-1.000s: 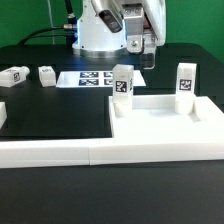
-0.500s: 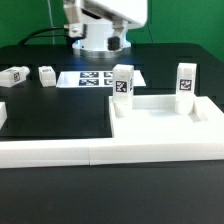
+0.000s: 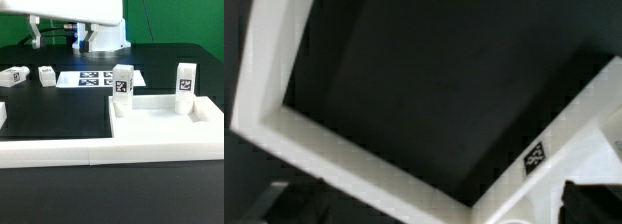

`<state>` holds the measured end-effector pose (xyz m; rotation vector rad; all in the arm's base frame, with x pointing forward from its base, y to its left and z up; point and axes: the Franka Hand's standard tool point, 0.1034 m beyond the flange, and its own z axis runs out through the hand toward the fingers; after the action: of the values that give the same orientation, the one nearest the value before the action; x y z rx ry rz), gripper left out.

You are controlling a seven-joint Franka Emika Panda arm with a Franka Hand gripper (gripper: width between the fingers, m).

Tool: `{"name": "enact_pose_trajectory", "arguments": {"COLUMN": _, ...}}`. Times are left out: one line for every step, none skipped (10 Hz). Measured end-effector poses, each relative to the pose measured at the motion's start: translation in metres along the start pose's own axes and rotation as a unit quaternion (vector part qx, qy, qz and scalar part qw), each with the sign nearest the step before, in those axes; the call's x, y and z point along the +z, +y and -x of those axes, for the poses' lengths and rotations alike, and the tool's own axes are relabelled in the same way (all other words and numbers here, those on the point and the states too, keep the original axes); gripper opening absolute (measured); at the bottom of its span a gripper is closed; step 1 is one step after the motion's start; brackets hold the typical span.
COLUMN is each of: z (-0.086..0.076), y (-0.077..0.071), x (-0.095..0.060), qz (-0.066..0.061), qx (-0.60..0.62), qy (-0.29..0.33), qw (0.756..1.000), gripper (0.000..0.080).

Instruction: Assemble square table

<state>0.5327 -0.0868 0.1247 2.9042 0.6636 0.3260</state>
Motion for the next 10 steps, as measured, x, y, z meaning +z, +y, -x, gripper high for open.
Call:
{"name": "enact_pose_trajectory", "arguments": {"z": 0.0, "y": 0.0, "x": 0.0, "qz": -0.001, "qx": 0.032, "qy": 0.0, "qw": 0.999, "gripper": 0.0649}}
{"name": "enact_pose_trajectory", "arguments": {"z": 0.0, "y": 0.0, "x": 0.0, "qz": -0.001, "qx": 0.032, "qy": 0.0, "qw": 0.999, "gripper": 0.0649}}
{"name": "enact_pose_trajectory", "arguments": {"z": 0.0, "y": -0.001, "x": 0.001, "qz": -0.001, "qx": 0.031, "qy": 0.0, "qw": 1.0, "gripper": 0.0649}}
{"name": "enact_pose_trajectory", "arguments": {"z": 0.006, "y": -0.004, "x": 0.003, "qz": -0.009, "qx": 0.034, "qy": -0.011, "qw": 0.999, "gripper": 0.0649}}
{"name": "enact_pose_trajectory", "arguments": {"z": 0.025, "y": -0.006, "x": 0.01, "qz": -0.022, "qx": 0.046, "qy": -0.034, "qw": 0.998, "gripper": 0.0649}}
{"name": "enact_pose_trajectory", "arguments": {"z": 0.051, "y": -0.017, "x": 0.018, "qz": -0.049, "qx": 0.051, "qy": -0.08, "qw": 0.994, "gripper": 0.0649}}
{"name": "enact_pose_trajectory", "arguments": {"z": 0.076, "y": -0.028, "x": 0.024, "qz": -0.082, "qx": 0.058, "qy": -0.139, "qw": 0.985, "gripper": 0.0649}}
{"name": "enact_pose_trajectory", "arguments": {"z": 0.09, "y": -0.026, "x": 0.028, "qz": -0.086, "qx": 0.05, "qy": -0.162, "qw": 0.982, "gripper": 0.0649}}
{"name": "enact_pose_trajectory", "arguments": {"z": 0.101, "y": -0.03, "x": 0.03, "qz": -0.1, "qx": 0.052, "qy": -0.198, "qw": 0.974, "gripper": 0.0649}}
{"name": "enact_pose_trajectory", "arguments": {"z": 0.095, "y": -0.032, "x": 0.03, "qz": -0.105, "qx": 0.048, "qy": -0.217, "qw": 0.969, "gripper": 0.0649}}
